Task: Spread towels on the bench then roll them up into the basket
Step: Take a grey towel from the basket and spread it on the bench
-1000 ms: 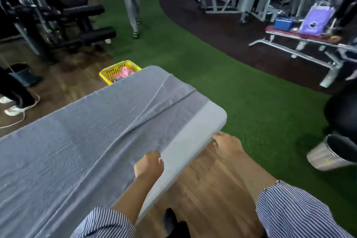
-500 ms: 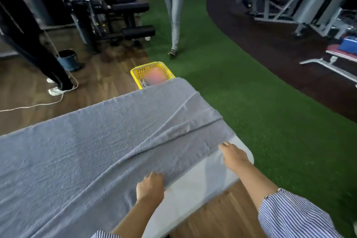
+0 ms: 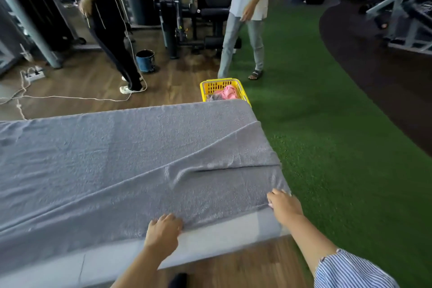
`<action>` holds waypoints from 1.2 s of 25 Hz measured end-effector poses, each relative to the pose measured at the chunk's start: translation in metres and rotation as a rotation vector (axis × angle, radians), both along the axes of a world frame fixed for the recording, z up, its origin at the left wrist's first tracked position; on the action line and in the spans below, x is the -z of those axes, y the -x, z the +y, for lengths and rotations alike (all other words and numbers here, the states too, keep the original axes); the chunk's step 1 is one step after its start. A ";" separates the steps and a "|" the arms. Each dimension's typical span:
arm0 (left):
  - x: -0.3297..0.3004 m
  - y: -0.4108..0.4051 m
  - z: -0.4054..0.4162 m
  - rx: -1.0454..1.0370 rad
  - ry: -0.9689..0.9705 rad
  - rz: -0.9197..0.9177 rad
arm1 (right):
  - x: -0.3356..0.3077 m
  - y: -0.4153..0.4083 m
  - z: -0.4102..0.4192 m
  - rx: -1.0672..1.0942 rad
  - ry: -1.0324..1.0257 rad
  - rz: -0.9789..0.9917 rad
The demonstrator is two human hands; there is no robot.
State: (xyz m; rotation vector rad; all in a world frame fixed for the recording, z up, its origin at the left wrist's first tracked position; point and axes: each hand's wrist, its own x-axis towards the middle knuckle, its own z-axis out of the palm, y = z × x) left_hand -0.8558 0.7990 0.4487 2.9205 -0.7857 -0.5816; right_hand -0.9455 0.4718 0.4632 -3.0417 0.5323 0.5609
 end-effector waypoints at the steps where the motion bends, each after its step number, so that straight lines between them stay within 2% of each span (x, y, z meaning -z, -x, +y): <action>1: -0.002 0.007 -0.001 0.013 -0.014 0.044 | -0.002 0.010 -0.003 -0.015 -0.006 0.018; 4: -0.007 0.028 -0.009 0.049 -0.098 0.192 | -0.010 0.040 -0.014 0.022 -0.090 0.127; 7: -0.009 0.045 -0.014 0.175 -0.157 0.371 | -0.013 0.066 -0.022 0.103 -0.200 0.274; 9: -0.009 0.053 -0.012 0.177 -0.169 0.498 | -0.014 0.076 -0.027 0.137 -0.265 0.359; 10: -0.009 0.054 -0.011 0.139 -0.153 0.503 | -0.015 0.079 -0.028 0.157 -0.291 0.368; 11: -0.011 0.052 -0.010 0.087 -0.127 0.467 | -0.017 0.079 -0.027 0.185 -0.299 0.339; 14: -0.011 0.041 -0.010 -0.067 -0.038 0.201 | -0.016 0.075 -0.019 0.314 -0.195 0.111; 16: -0.009 0.043 -0.013 -0.100 0.006 0.109 | -0.007 0.073 -0.011 0.423 -0.182 0.083; 20: 0.003 0.053 -0.016 -0.025 -0.061 0.078 | 0.012 0.093 0.002 0.463 -0.205 0.106; 24: 0.003 0.054 -0.014 0.027 -0.074 0.166 | 0.003 0.110 -0.001 0.492 -0.140 0.219; 26: -0.003 0.050 -0.007 0.009 -0.030 0.171 | -0.009 0.100 0.000 0.428 -0.074 0.219; 30: -0.024 0.044 0.015 -0.172 0.114 0.077 | -0.034 0.046 0.035 0.214 -0.056 0.062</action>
